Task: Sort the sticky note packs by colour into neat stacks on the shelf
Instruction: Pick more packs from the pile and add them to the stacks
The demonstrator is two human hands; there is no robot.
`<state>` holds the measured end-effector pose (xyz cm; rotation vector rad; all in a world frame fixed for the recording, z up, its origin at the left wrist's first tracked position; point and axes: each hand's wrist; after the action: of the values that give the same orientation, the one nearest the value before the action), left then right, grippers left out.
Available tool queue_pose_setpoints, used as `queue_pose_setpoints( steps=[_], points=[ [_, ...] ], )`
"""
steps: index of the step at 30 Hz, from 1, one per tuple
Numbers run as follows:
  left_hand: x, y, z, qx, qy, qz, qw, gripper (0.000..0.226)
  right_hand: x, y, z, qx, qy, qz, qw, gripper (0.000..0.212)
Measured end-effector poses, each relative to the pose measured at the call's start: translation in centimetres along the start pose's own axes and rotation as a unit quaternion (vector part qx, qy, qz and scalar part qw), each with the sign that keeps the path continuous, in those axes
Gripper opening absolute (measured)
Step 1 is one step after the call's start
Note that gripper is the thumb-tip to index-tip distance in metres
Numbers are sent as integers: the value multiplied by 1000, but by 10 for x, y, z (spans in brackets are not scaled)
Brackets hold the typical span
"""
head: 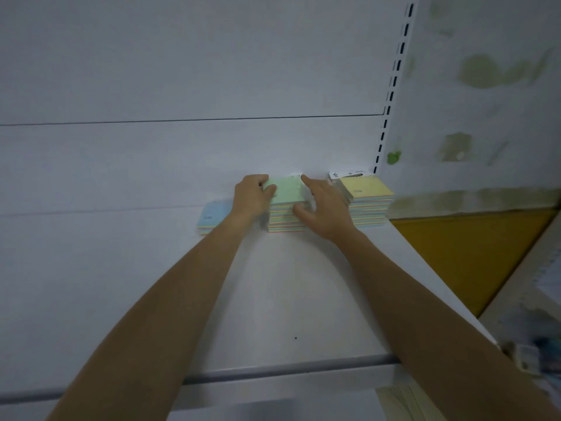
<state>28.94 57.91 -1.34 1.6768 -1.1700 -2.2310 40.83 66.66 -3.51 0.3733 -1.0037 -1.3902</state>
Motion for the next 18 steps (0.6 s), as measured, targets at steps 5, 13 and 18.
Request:
queue_pose_setpoints(
  steps=[5,13,18],
  points=[
    [3,2,6,13,-33,118,992,32,-3,-6,2,10,15,1,1000,95],
    [6,12,-4,-29,-48,175,983,42,2,-5,5,-23,37,9,999,63],
    [32,46,-30,-168,-56,300,937,65,21,-5,3,-58,109,-68,990,54]
  ],
)
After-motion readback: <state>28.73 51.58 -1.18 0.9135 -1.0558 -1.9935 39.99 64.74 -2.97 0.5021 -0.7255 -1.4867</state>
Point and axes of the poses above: each hand's wrist, its own z-axis towards the middle knuckle, its own y-axis out of the back of the hand, x = y × z, and after that the axes turned 14 degrees about y, right-handed
